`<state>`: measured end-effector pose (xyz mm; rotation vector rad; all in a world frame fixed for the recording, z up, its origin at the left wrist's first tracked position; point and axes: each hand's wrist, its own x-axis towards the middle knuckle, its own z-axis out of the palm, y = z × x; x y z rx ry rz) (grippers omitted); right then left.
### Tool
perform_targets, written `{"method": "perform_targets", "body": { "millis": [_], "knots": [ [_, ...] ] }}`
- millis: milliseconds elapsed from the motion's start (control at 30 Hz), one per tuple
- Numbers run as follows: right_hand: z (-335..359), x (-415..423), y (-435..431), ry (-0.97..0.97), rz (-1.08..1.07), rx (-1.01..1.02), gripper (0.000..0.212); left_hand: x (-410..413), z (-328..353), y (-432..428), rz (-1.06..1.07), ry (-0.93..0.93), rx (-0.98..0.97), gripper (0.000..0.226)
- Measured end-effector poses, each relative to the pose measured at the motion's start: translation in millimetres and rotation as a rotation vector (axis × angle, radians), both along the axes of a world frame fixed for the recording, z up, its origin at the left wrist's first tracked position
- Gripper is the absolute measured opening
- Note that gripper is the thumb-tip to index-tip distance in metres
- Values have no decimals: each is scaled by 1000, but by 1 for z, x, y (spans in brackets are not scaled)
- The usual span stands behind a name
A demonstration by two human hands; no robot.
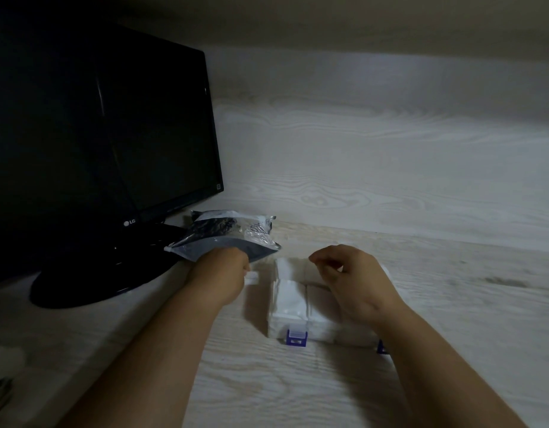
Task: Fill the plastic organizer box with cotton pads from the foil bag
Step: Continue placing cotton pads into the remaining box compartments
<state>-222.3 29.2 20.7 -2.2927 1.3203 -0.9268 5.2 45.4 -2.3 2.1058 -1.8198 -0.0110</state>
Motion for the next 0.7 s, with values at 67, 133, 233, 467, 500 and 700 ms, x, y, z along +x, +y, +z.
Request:
{"method": "perform_targets", "body": {
  "millis": [67, 133, 233, 467, 500, 700],
  "knots": [
    [0, 0, 0, -4, 0, 8, 27, -2, 0, 1, -3, -35, -5, 25],
    [0, 0, 1, -9, -1, 16, 27, -4, 0, 2, 7, -69, -2, 26],
    [0, 0, 1, -32, -9, 30, 27, -6, 6, 2, 51, -80, -85, 20],
    [2, 0, 0, -96, -40, 26, 25, -6, 6, -6, 36, -98, -580, 9],
    [2, -1, 0, -100, -44, 24, 25, -7, 5, -6, 17, -77, -626, 11],
    [1, 0, -3, -243, -45, 64, 12, -34, 13, 0, -105, 423, -700, 13]
  ]
}}
